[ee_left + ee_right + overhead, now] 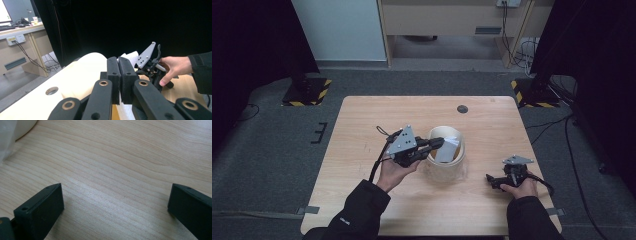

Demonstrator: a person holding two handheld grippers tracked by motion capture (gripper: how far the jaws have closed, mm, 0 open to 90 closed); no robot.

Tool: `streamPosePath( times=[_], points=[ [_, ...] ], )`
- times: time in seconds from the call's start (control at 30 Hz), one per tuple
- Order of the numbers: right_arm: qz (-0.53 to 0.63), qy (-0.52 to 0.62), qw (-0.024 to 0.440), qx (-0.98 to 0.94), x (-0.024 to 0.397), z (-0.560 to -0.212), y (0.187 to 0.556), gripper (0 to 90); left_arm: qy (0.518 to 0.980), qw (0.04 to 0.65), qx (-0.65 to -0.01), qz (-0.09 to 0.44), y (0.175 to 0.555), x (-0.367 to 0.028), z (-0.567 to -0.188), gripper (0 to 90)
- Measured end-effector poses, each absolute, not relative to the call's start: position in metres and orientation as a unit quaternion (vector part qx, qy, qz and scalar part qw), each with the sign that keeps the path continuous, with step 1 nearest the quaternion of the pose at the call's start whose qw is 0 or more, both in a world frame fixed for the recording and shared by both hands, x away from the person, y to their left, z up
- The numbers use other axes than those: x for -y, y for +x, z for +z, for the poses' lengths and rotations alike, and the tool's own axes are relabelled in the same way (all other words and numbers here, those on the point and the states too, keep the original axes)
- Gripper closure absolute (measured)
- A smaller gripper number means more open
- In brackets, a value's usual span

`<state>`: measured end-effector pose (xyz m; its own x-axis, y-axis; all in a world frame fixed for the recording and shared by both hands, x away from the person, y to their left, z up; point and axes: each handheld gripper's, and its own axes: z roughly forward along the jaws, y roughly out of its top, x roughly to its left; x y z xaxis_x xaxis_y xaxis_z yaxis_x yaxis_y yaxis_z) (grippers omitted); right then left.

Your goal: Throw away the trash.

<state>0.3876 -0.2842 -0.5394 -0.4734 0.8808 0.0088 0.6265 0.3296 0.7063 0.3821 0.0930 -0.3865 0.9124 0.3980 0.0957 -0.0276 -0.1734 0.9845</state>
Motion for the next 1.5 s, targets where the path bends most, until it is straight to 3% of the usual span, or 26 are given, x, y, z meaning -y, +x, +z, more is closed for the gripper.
streamPosePath(
  times=[1.5],
  points=[
    [0.330,0.474,0.191,-0.794,0.284,-0.539,0.388,0.5,0.757,0.620,-0.098,0.182,0.388,-0.088,-0.399,87.4]
  ],
)
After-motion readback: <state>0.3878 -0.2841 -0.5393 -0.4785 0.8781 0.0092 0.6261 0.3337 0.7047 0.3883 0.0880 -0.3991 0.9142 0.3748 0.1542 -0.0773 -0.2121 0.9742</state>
